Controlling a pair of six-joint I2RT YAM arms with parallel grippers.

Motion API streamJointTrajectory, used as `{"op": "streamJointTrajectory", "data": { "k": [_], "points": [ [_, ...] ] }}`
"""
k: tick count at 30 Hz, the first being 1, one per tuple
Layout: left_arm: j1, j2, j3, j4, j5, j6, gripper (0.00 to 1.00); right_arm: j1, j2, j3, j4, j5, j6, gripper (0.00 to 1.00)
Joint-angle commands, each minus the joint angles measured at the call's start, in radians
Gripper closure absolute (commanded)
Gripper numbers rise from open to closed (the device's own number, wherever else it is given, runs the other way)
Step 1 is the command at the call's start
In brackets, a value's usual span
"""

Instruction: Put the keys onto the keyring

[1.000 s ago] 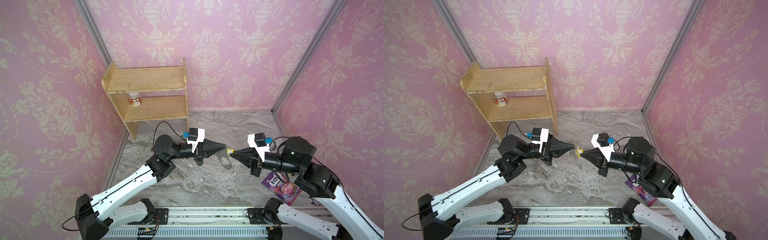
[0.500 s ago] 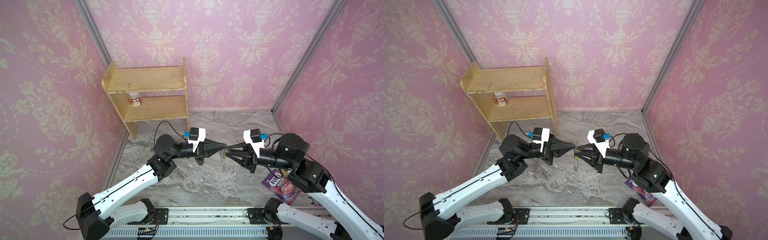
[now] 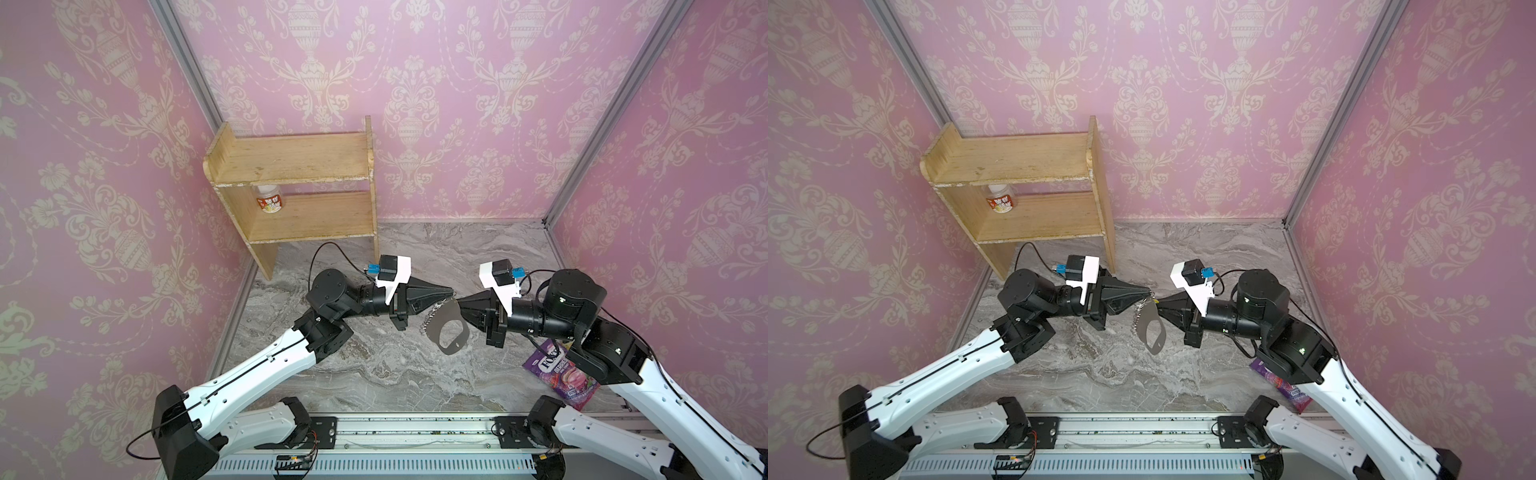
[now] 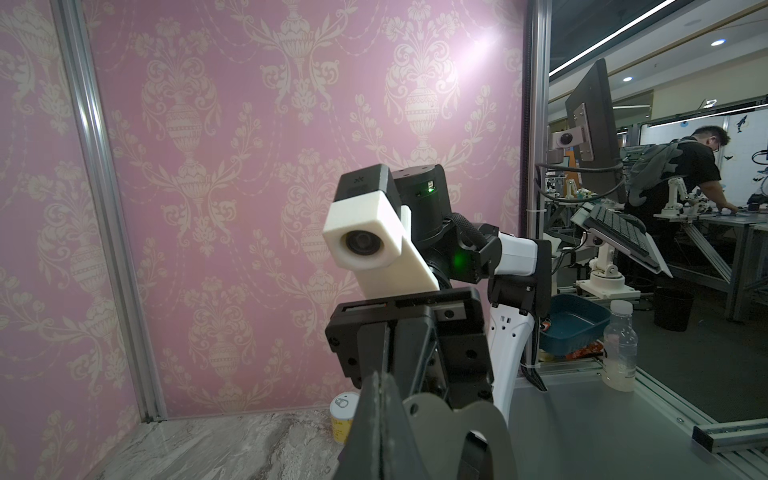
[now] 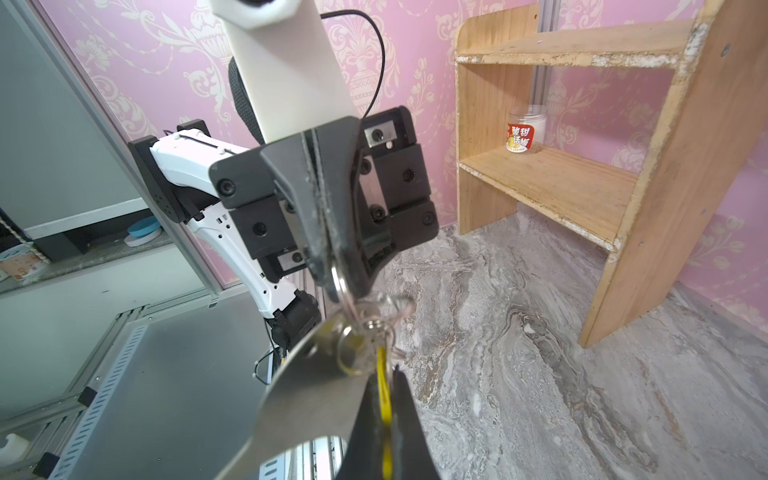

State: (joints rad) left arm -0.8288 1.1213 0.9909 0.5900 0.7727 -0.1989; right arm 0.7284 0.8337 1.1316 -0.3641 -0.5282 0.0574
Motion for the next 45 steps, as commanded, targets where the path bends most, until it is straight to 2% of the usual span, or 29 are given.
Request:
{"op": "streamJointTrajectory", "data": {
  "k": [1, 9, 13, 16, 19, 22, 28, 32, 39, 45],
  "points": [
    [-0.006, -0.025, -0.005, 0.023, -0.029, 0.029, 1.00, 0.000, -0.014, 0.012, -0.020, 0.000, 0.001, 1.00],
    [-0.004, -0.058, -0.030, -0.044, -0.059, 0.074, 1.00, -0.002, 0.002, 0.169, -0.288, 0.135, -0.140, 1.00],
    [-0.004, -0.055, -0.055, -0.056, -0.067, 0.078, 1.00, -0.002, 0.014, 0.210, -0.328, 0.153, -0.172, 1.00],
    [-0.004, -0.059, -0.074, -0.066, -0.086, 0.093, 0.89, -0.002, 0.028, 0.236, -0.341, 0.142, -0.184, 1.00],
    [-0.004, -0.071, -0.091, -0.077, -0.112, 0.102, 0.61, -0.001, 0.047, 0.267, -0.364, 0.140, -0.199, 1.00],
    [-0.004, -0.092, -0.109, -0.093, -0.139, 0.112, 0.48, -0.001, 0.058, 0.295, -0.388, 0.148, -0.213, 1.00],
    [-0.005, -0.147, -0.142, -0.142, -0.188, 0.122, 0.34, 0.001, 0.097, 0.338, -0.449, 0.151, -0.223, 1.00],
    [-0.004, -0.193, -0.164, -0.185, -0.227, 0.124, 0.30, 0.008, 0.154, 0.380, -0.526, 0.187, -0.241, 1.00],
    [-0.004, -0.288, -0.200, -0.304, -0.309, 0.128, 0.22, 0.080, 0.316, 0.456, -0.667, 0.348, -0.269, 1.00],
    [-0.004, -0.375, -0.252, -0.402, -0.399, 0.126, 0.19, 0.099, 0.428, 0.457, -0.649, 0.358, -0.252, 1.00]
  ]
}}
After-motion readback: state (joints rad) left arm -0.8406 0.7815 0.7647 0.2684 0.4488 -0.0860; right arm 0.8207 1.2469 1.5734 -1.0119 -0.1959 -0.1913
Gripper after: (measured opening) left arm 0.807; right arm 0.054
